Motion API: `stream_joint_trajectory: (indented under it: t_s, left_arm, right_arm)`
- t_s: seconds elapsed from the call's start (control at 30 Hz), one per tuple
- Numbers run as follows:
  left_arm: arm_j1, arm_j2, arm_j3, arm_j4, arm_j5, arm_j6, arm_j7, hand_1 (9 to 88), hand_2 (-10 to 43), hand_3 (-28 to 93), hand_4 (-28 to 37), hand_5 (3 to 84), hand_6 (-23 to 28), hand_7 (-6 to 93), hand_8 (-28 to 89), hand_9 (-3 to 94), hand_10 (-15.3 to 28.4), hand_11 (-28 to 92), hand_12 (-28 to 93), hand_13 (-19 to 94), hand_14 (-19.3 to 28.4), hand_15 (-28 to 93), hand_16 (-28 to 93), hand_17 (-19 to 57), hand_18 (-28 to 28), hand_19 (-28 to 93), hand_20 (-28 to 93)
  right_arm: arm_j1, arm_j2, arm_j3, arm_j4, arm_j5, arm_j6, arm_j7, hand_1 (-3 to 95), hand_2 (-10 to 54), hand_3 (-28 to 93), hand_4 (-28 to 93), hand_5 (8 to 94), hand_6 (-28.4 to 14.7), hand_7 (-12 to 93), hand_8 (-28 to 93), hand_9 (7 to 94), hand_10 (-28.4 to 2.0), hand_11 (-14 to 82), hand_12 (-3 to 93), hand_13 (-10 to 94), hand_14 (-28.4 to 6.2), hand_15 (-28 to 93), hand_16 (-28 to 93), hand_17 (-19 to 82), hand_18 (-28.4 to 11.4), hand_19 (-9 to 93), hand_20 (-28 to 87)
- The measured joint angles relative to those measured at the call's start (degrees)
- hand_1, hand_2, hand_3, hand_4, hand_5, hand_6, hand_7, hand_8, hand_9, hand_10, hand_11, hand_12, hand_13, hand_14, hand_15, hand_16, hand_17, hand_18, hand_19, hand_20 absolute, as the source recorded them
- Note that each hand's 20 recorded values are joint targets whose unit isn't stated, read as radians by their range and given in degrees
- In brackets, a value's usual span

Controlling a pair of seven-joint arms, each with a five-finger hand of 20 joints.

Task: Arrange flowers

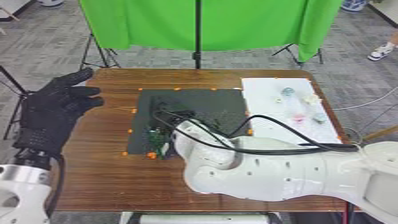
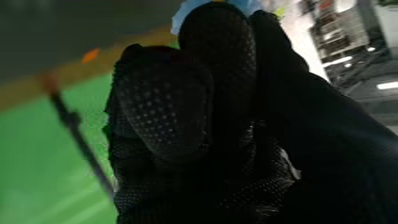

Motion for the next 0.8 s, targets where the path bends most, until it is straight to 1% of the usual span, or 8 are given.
stream_joint_trajectory:
  t_s: [0.1, 0.17, 0.3, 0.33, 0.4, 0.53, 0.63, 0.8]
  left_arm:
    - [-0.57, 0.7, 0.03, 0.14, -0.18, 0.0, 0.53, 20.2, 9.0, 77, -28.2, 38.1, 9.0, 24.9, -16, 37.3, 21.2, 54, 5, 36, 27.2, 79, -16, -6.0, 26.7, 69, 11]
    - [-1.16, 1.18, 0.19, 0.32, -0.61, -0.09, 0.79, 20.3, 9.1, 77, -28.0, 38.0, 8.8, 24.2, -15, 37.3, 21.1, 55, 4, 37, 26.7, 80, -17, -5.9, 26.6, 75, -3]
    - [-2.2, 2.14, 0.61, 0.75, -2.28, -0.69, 1.73, 20.3, 9.1, 77, -27.9, 37.6, 8.8, 23.6, -15, 37.0, 20.8, 54, 4, 37, 26.5, 79, -17, -5.7, 26.6, 78, -8]
    - [-2.71, 2.28, 1.04, 1.07, -2.32, -1.08, 1.69, 20.3, 9.2, 77, -27.9, 37.6, 8.9, 23.3, -14, 37.0, 20.9, 53, 5, 36, 26.6, 78, -16, -5.6, 26.6, 80, -16]
    - [-4.34, 2.43, 2.28, 1.97, -2.32, -2.07, 1.01, 20.4, 9.2, 77, -27.8, 37.7, 8.9, 22.9, -14, 37.2, 21.0, 53, 5, 37, 26.6, 78, -15, -5.4, 26.5, 81, -20]
    - [-8.69, 2.44, 3.73, 3.3, -2.29, -3.64, -2.04, 20.4, 9.1, 77, -27.7, 37.7, 9.2, 22.3, -14, 36.7, 21.3, 50, 5, 35, 27.8, 75, -16, -5.8, 26.6, 82, -23]
    - [-9.82, 2.45, 3.55, 3.34, -2.28, -3.78, -2.2, 20.4, 9.2, 77, -27.5, 37.6, 9.3, 20.7, -13, 35.7, 21.6, 44, 6, 32, 28.3, 71, -16, -6.7, 26.4, 80, -23]
    - [-8.9, 2.45, 3.11, 3.08, -2.28, -3.65, -1.4, 20.5, 9.1, 77, -27.4, 37.6, 9.6, 19.6, -12, 35.3, 22.0, 40, 8, 30, 28.4, 67, -14, -7.5, 26.2, 77, -19]
  right_arm:
    - [1.08, -0.8, -0.86, 0.05, 7.25, 0.82, -2.05, 57.1, -9.5, 68, -28, 87.0, 2.2, 22, 3, 93.7, -7.3, 33.7, 21.4, 88, -1.9, 62, 22, 34, -17.5, 91, 3]
    - [2.63, -1.53, -2.87, 0.26, 9.99, 1.72, -2.24, 56.7, -9.5, 68, -28, 87.3, 2.4, 22, 2, 93.7, -7.2, 33.8, 21.5, 88, -1.8, 62, 22, 34, -17.4, 91, 4]
    - [6.8, -3.71, -8.69, 1.67, 10.52, 4.71, -1.75, 55.2, -9.5, 69, -28, 87.7, 3.0, 20, 1, 93.7, -6.7, 33.6, 21.4, 88, -1.9, 63, 22, 34, -16.8, 90, 4]
    - [7.36, -4.24, -9.16, 2.12, 10.48, 5.03, -1.42, 54.8, -9.5, 69, -28, 87.9, 3.3, 20, 1, 93.7, -6.5, 33.7, 21.2, 87, -1.9, 63, 22, 33, -16.7, 90, 5]
    - [7.82, -4.86, -9.06, 2.62, 10.51, 5.37, -0.81, 55.6, -9.5, 67, -28, 88.3, 4.3, 19, 1, 93.7, -6.2, 34.0, 20.4, 87, -1.9, 63, 21, 33, -16.6, 90, 5]
    - [8.85, -5.34, -9.38, 2.97, 10.48, 6.06, 1.01, 55.3, -9.5, 67, -28, 87.7, 4.9, 18, 0, 93.7, -5.9, 34.1, 19.6, 87, -2.0, 64, 21, 33, -16.4, 89, 6]
    - [9.12, -5.37, -9.59, 3.36, 10.28, 5.91, 1.84, 55.0, -9.5, 67, -28, 85.4, 5.3, 16, -1, 93.7, -6.0, 31.6, 20.7, 86, -2.2, 64, 21, 32, -16.4, 88, 9]
    - [7.78, -5.32, -7.88, 4.07, 10.52, 2.59, 1.79, 54.3, -9.5, 64, -28, 80.7, 5.3, 14, -3, 93.7, -6.1, 29.3, 20.3, 85, -2.5, 65, 20, 32, -16.4, 87, 12]
